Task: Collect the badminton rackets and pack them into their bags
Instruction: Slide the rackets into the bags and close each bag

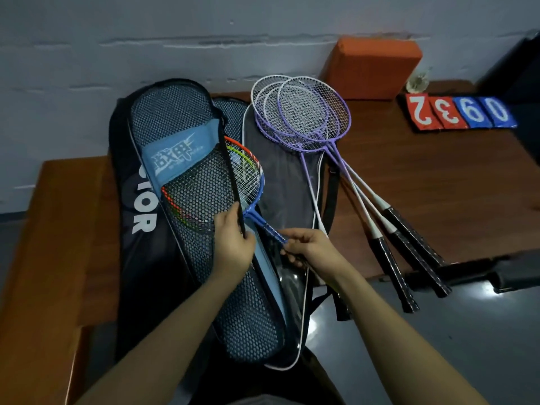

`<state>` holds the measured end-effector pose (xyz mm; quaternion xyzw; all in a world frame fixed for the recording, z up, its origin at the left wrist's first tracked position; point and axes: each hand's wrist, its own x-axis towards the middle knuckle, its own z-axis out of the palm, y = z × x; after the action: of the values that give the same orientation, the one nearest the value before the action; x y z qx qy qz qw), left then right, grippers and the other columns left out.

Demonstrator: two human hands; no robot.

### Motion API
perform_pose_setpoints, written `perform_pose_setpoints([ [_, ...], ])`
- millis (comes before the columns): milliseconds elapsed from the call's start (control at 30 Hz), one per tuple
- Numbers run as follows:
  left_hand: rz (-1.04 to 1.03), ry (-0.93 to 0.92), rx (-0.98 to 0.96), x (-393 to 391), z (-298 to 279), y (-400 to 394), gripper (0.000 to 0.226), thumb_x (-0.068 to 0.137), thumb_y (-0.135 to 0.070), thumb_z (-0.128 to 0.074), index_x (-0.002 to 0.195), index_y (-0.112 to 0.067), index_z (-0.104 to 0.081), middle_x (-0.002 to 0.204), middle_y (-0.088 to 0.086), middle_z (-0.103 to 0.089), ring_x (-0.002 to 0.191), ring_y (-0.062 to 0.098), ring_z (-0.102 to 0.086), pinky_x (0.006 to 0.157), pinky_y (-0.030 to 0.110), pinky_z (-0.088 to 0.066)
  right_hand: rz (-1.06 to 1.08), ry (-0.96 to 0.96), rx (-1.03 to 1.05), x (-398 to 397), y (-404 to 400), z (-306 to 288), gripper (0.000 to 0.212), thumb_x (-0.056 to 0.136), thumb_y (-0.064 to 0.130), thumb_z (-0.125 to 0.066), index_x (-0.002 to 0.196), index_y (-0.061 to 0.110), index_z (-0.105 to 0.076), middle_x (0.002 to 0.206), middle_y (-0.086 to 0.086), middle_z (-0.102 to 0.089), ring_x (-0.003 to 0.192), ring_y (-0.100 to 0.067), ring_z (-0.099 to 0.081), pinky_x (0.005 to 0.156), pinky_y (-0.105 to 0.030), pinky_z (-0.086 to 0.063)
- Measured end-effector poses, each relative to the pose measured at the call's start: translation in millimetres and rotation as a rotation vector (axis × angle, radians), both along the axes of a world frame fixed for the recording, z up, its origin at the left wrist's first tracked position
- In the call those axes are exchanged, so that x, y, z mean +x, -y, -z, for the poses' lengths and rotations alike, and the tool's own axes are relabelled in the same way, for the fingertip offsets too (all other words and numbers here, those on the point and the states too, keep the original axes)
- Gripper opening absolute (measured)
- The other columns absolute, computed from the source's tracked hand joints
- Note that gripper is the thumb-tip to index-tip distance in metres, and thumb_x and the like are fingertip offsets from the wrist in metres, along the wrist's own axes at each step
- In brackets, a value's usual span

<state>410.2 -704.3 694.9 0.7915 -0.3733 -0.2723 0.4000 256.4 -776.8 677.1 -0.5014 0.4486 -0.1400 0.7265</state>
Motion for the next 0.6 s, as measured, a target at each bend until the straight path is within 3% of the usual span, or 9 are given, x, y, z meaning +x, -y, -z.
perform_pose_setpoints([
  [233, -0.022, -0.114, -0.235, 30.5, -9.5, -16.1, 0.045, 0.083, 0.002, -0.058, 0.126, -0.012, -0.053, 0.108, 0.001, -0.050, 0.086, 0.012, -0.057, 0.068, 0.019, -0.052, 0.066, 0.033, -0.026, 40.7, -4.8, -5.3, 0.025, 0.087, -0.007, -0.053, 0.108, 0.003, -0.062, 0.065, -0.002, -0.063, 0.048, -0.008, -0.049, 0.045, -0.018, -0.036],
  [400, -0.042, -0.265, -0.205, 65.6, -17.9, -26.4, 0.043, 0.084, 0.001, -0.059, 0.121, -0.021, -0.056, 0.100, 0.016, -0.065, 0.088, 0.024, -0.064, 0.075, 0.038, -0.057, 0.128, 0.034, -0.066, 84.8, 0.2, -12.7, 0.024, 0.085, -0.008, -0.055, 0.107, 0.000, -0.060, 0.073, -0.011, -0.060, 0.050, -0.008, -0.053, 0.045, -0.018, -0.039],
  [600, -0.055, -0.345, -0.181, 92.0, -18.6, -20.2, 0.043, 0.084, -0.001, -0.060, 0.117, -0.028, -0.060, 0.103, 0.013, -0.065, 0.090, 0.037, -0.063, 0.074, 0.053, -0.054, 0.140, -0.063, -0.186, 131.6, 18.7, -9.4, 0.027, 0.085, -0.003, -0.058, 0.112, 0.003, -0.060, 0.076, -0.004, -0.063, 0.058, -0.008, -0.057, 0.057, -0.020, -0.046],
])
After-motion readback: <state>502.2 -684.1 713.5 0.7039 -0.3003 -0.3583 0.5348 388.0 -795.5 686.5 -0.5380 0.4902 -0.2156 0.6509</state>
